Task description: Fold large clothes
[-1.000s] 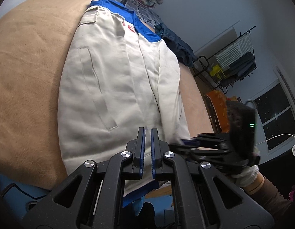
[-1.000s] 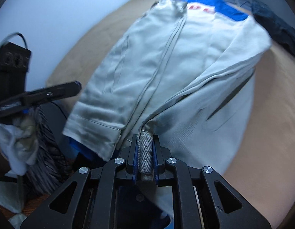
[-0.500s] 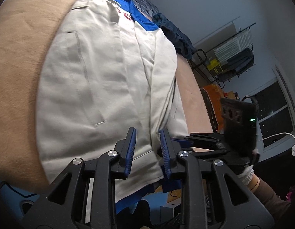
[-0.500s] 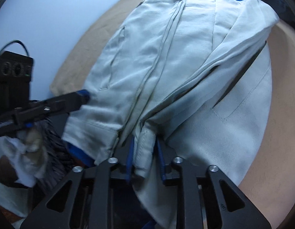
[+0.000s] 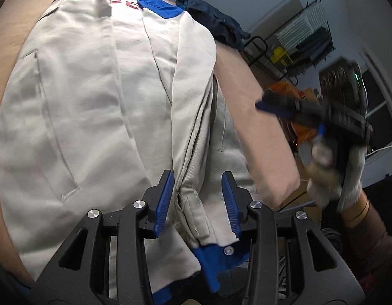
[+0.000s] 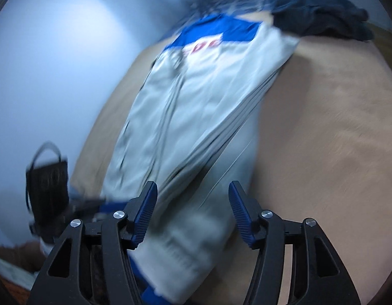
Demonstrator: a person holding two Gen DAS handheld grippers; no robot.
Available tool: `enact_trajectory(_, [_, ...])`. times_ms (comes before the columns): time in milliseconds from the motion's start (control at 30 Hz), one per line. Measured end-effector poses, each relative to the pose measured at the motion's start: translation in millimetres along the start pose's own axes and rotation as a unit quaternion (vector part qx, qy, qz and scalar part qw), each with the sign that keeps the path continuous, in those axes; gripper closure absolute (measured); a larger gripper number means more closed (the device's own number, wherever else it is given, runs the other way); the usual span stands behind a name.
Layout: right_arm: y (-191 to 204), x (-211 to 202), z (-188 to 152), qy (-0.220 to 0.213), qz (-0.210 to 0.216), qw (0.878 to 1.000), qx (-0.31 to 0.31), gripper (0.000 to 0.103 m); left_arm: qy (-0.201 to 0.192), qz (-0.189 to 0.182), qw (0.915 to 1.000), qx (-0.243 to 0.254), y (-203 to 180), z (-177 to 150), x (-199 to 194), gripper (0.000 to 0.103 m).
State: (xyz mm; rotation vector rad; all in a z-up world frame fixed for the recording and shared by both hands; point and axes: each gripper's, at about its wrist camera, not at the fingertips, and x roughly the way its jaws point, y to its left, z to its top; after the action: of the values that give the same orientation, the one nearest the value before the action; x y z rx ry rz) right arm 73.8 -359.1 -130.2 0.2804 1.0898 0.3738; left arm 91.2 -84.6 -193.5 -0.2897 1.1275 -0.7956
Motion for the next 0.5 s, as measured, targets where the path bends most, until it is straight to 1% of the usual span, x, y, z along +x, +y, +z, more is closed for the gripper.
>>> enact_trajectory(67, [-12, 5, 20, -0.012, -0.002, 1.000, 0.012, 0.044, 0.005, 0.002, 1.0000, 0.003, 1, 1, 5, 0.063])
enact_trajectory(233, [-43, 19, 53, -0.039, -0.004, 0.998, 0.050, 0.043, 0.020, -0.003, 0.9997, 0.012, 0, 3, 15, 0.063])
enact_trajectory(500, [-103, 58, 112, -0.072, 0.001, 0.988, 0.139, 0.043, 0.037, -0.009, 0.9991, 0.020, -4, 0, 28, 0.063])
